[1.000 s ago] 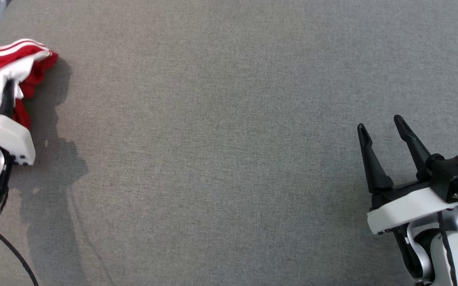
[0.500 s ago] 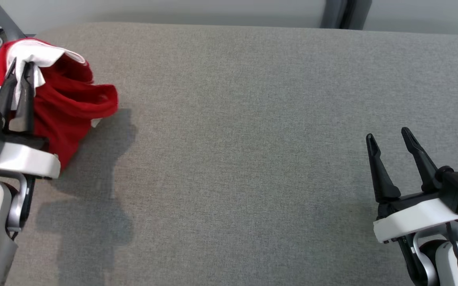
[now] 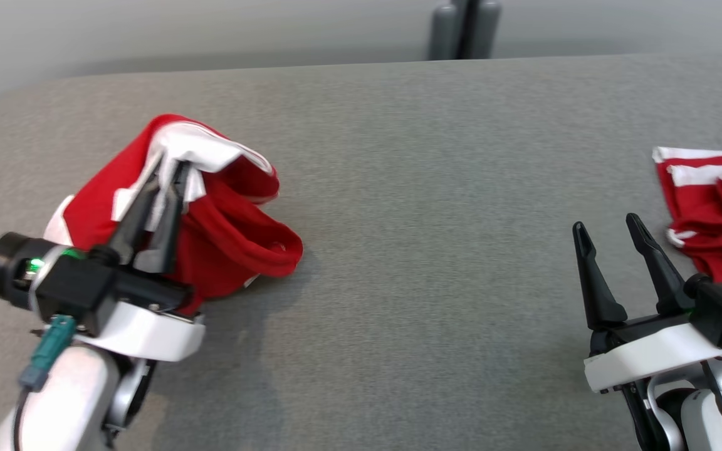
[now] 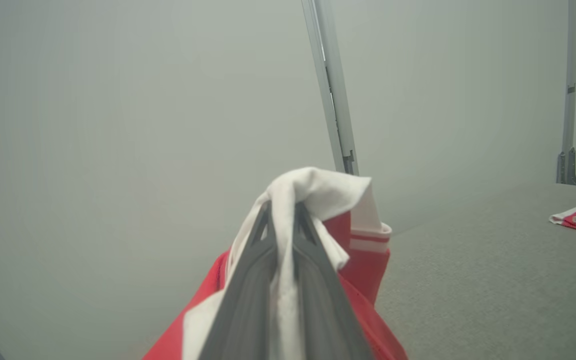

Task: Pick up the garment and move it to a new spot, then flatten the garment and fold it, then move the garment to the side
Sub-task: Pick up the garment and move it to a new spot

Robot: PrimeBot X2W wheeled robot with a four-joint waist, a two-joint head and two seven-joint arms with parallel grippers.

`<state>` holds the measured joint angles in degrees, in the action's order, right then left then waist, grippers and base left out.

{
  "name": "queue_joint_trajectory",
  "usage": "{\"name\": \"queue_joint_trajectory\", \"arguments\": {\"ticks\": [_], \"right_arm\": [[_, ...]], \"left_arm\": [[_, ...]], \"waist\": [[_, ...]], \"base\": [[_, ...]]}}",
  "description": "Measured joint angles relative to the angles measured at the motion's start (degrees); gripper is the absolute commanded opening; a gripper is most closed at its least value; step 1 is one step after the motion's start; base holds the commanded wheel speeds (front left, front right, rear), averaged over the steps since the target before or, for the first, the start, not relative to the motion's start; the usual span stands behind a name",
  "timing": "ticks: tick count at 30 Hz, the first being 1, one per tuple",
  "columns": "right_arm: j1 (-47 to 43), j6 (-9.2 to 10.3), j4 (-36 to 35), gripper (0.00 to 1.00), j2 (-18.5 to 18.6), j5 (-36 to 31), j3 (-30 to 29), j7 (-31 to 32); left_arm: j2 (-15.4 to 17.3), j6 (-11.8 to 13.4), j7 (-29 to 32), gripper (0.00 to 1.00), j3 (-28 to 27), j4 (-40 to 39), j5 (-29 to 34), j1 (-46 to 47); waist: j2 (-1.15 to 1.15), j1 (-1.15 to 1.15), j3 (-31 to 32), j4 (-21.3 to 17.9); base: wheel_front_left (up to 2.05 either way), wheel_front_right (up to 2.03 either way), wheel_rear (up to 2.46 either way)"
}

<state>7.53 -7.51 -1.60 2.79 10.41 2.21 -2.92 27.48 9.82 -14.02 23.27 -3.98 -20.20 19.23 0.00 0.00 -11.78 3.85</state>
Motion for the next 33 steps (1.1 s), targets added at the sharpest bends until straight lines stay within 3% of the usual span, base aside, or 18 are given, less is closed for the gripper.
{"name": "queue_joint_trajectory", "arguments": {"ticks": [12,20,22,23,24,28,33], "right_arm": [[0.1,0.0,1.1,1.0,0.0,2.8,1.7,-1.4],[-0.3,0.01,3.0,1.0,0.1,5.2,1.7,-4.4],[-0.5,0.0,3.4,1.0,0.1,5.4,1.8,-4.8],[-0.5,0.01,3.6,1.0,0.1,5.4,1.7,-5.0],[-0.5,0.01,3.8,1.0,0.1,5.4,1.6,-5.0],[-0.4,0.01,4.4,1.0,0.0,5.0,1.0,-5.2],[-0.4,0.01,4.6,1.0,0.0,3.7,-0.1,-4.6]], "left_arm": [[-8.4,-5.8,2.5,0.0,10.1,6.7,0.0,6.5],[-13.2,-10.3,2.1,0.0,13.8,20.0,-1.1,10.8],[-13.7,-10.9,1.7,0.0,14.0,22.3,-1.3,11.4],[-14.0,-11.0,1.3,0.45,13.9,23.1,-1.4,11.6],[-14.4,-11.0,1.1,0.98,13.8,23.8,-1.8,11.8],[-15.6,-11.1,0.1,1.0,13.4,24.4,-2.1,11.8],[-15.9,-8.5,-0.7,1.0,10.5,21.9,-2.6,10.4]], "waist": [[0.0,0.0,-1.1,-12.3],[0.0,0.0,-4.0,-21.4],[0.0,0.0,-4.9,-22.2],[0.0,0.0,-5.2,-22.4],[0.0,0.0,-5.4,-22.4],[0.0,0.0,-5.1,-20.8],[0.0,0.0,-3.5,-17.2]], "base": [[0.0,0.0,0.0],[0.0,0.0,0.0],[0.0,0.0,0.0],[0.0,0.0,0.0],[0.0,0.0,0.0],[0.0,0.0,0.0],[0.0,0.0,0.0]]}}
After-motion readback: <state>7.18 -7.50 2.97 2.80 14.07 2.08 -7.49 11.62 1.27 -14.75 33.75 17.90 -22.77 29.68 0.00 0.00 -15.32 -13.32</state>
